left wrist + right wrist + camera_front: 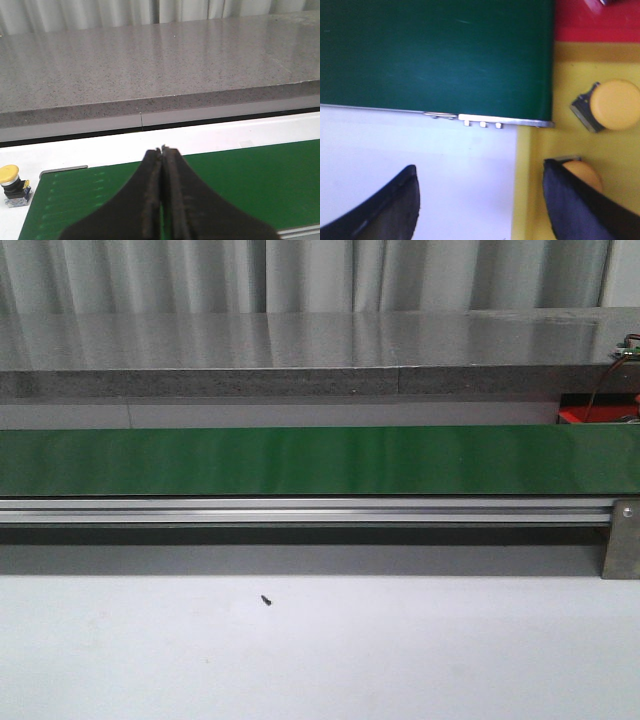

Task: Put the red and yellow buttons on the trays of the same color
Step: 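Withdraw the right gripper from the tray back over the belt end, then move the left gripper over the remaining yellow buttons on the table, then close the left gripper on a yellow button and lift it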

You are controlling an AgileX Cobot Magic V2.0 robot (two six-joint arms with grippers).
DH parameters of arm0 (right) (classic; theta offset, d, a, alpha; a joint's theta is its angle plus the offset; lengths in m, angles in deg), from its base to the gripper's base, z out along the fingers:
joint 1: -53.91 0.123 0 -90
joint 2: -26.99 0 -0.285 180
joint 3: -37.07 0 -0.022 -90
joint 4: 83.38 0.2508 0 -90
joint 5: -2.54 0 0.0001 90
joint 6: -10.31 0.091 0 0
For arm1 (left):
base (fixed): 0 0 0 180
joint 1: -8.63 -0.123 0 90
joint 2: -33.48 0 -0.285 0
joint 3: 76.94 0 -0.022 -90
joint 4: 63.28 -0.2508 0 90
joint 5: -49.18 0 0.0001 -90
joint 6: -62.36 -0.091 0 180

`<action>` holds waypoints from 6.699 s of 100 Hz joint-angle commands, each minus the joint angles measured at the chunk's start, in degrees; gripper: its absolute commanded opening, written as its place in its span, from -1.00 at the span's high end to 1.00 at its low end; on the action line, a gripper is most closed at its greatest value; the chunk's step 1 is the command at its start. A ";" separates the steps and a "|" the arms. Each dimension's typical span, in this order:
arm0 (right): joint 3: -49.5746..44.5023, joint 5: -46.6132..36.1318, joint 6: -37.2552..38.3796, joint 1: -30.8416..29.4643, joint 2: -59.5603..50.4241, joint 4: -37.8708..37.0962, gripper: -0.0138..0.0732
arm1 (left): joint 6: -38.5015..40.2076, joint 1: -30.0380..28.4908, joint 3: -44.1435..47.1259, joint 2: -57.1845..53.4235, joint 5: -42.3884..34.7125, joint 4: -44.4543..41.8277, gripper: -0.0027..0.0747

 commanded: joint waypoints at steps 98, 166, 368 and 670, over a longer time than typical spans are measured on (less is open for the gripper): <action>1.57 -6.42 3.91 9.89 -13.61 -5.62 0.82 | 0.23 0.45 -1.78 0.18 -3.88 0.86 0.98; 1.57 -6.41 3.91 9.89 -13.54 -5.56 0.82 | 0.23 0.45 -1.98 0.18 -3.39 -1.08 0.73; 1.57 -6.41 3.91 9.89 -13.54 -5.56 0.82 | 12.80 -28.27 -70.66 71.60 31.37 -10.92 -0.26; 1.57 -6.42 3.91 9.83 -13.54 -5.56 0.82 | 14.16 -30.46 -72.03 83.86 25.94 -5.61 0.87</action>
